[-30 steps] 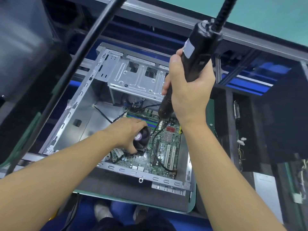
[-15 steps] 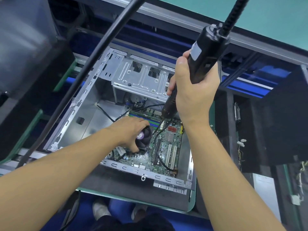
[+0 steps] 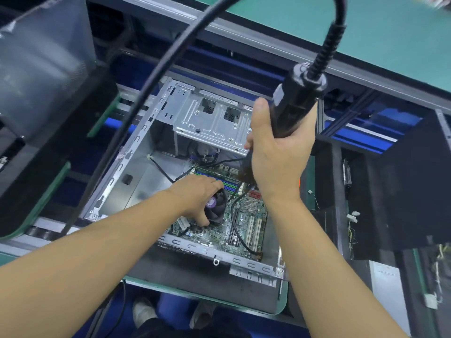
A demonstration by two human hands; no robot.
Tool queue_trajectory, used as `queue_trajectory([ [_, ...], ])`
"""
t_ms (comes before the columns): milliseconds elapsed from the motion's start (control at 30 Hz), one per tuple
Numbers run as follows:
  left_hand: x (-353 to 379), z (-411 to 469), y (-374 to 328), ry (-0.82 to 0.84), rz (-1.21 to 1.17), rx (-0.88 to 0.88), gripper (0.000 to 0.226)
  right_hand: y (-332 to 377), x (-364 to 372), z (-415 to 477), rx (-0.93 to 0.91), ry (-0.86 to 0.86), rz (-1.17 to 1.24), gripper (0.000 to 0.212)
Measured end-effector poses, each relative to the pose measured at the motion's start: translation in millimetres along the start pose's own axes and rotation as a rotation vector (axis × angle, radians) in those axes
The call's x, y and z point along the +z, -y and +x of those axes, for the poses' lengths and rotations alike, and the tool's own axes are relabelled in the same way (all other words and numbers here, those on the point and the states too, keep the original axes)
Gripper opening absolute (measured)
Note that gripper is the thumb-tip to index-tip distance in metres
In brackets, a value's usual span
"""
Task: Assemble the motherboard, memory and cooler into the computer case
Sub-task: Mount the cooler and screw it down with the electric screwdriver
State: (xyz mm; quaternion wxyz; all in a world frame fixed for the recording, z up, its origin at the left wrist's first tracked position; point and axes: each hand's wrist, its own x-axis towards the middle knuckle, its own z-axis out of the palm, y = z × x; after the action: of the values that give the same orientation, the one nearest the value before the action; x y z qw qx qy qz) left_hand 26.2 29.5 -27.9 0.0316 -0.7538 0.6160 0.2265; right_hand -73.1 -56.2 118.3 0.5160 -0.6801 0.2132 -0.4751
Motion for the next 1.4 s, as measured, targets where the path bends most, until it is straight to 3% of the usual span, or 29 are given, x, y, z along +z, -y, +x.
queue_trajectory([
  [67, 0.6, -0.2, 0.3, -0.007, -0.004, 0.0, 0.093, -0.8, -8.1, 1.3, 0.02, 0.062, 0.063, 0.017],
  [200, 1.5, 0.0, 1.0, -0.008, -0.012, -0.002, 0.093, -0.8, -14.5, 2.0, 0.063, 0.166, 0.111, 0.033],
  [367, 1.8, 0.2, 1.5, 0.006, -0.001, 0.0, 0.098, 0.0, -12.6, 2.1, 0.053, 0.222, 0.116, 0.03],
  [600, 0.5, -1.6, 0.2, 0.001, 0.038, 0.035, 0.103, -2.4, -6.1, -4.0, -0.019, 0.048, 0.048, 0.017],
  [733, -0.8, -2.5, -0.7, 0.003, 0.044, 0.045, 0.105, -2.1, -5.6, -9.9, -0.048, -0.026, 0.042, 0.021],
  [1033, 3.8, -0.5, 2.2, -0.018, 0.026, 0.045, 0.103, -5.6, -3.8, -11.3, -0.058, 0.068, -0.028, 0.02],
  [1400, 6.3, 0.4, 4.4, 0.001, 0.031, 0.041, 0.104, -3.2, -7.7, -7.1, -0.016, 0.186, 0.125, 0.014],
])
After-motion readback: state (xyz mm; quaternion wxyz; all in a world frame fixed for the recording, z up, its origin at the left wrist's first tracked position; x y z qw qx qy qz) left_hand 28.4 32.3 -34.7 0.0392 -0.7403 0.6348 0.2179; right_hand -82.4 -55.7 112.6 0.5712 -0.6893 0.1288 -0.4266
